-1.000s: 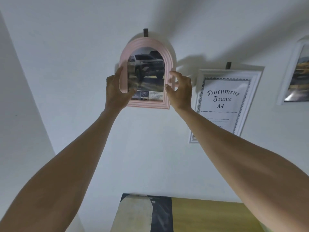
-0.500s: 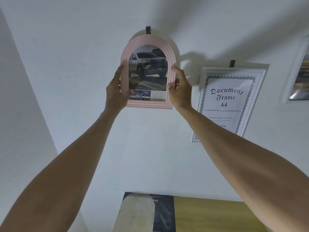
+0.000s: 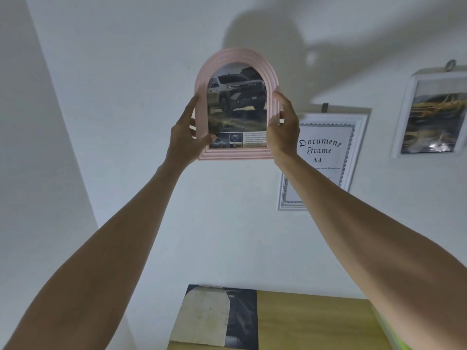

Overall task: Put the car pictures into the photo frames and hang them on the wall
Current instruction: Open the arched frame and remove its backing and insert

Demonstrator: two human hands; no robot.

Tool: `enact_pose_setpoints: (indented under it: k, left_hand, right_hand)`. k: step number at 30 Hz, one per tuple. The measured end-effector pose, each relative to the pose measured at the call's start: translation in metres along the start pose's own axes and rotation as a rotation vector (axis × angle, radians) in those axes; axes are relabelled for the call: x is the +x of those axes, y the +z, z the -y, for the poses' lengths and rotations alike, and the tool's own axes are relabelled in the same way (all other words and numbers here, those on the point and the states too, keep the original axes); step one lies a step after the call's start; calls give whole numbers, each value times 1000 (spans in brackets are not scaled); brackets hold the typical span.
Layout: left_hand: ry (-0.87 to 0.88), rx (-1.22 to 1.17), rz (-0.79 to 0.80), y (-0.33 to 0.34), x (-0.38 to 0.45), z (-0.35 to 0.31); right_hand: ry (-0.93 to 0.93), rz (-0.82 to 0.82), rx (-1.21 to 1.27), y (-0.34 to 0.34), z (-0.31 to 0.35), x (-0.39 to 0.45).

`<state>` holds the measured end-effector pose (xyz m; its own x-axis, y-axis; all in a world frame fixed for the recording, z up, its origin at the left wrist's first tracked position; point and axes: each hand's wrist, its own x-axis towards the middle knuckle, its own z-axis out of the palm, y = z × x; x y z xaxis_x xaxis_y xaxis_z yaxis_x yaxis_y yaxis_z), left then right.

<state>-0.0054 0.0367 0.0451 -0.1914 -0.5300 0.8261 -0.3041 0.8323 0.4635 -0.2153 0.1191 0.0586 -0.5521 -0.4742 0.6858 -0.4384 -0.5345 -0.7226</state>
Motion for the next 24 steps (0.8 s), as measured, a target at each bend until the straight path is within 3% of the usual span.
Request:
enact_pose_setpoints:
  k: [11,16,20,24]
  left_hand:
    - [-138,-147,136,48,-102,-104]
    - [-211,-84,113,84,-170,-140]
    - [-242,63,155,110,-221,-158]
    - [-277,213,225,130,-267,-165]
  right_hand:
    - [154,77,-86,-133,-3,-58]
    - [243,181,-299,-184,-15,-92]
    - [149,185,-404,-207,-10,-116]
    - [55,337,-347,-212,-7,-132]
